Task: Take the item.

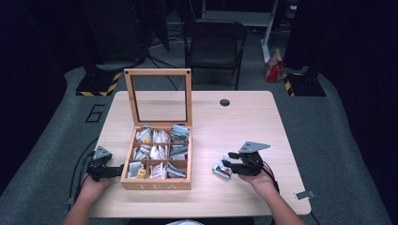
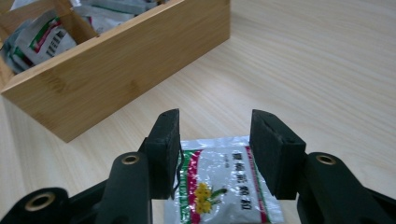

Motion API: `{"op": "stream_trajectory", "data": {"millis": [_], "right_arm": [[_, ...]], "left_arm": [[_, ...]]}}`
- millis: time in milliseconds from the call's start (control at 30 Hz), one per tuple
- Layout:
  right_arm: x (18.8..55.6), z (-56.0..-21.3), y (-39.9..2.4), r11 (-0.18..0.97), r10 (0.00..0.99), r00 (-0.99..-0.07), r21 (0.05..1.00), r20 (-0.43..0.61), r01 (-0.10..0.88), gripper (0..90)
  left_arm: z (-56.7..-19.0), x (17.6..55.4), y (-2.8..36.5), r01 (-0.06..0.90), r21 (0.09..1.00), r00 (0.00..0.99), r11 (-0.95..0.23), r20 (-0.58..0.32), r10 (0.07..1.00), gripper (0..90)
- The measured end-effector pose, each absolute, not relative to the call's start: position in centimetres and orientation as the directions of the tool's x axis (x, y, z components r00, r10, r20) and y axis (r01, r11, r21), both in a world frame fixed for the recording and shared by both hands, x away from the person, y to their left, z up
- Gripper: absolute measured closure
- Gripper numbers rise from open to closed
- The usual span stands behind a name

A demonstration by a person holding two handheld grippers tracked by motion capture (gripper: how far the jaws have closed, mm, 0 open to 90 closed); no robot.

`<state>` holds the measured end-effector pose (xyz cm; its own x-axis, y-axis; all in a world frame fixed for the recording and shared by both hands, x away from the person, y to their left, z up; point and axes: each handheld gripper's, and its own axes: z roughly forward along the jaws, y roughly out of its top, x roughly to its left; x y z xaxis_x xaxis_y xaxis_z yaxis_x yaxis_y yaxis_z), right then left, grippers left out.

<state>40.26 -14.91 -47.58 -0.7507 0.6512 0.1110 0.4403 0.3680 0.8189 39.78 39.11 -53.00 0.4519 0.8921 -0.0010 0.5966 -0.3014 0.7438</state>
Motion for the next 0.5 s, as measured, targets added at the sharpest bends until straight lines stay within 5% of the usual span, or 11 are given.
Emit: {"op": "stream_trajectory", "data": {"millis": [500], "right_arm": [[40.3, -47.5, -17.9, 0.352, 0.722, -0.687, 0.813, 0.079, 0.464, 50.6]], "left_arm": [[-53.0, 39.8, 39.1, 0.596, 0.744, 0.452, -0.302, 0.0, 0.892, 15.3]]}}
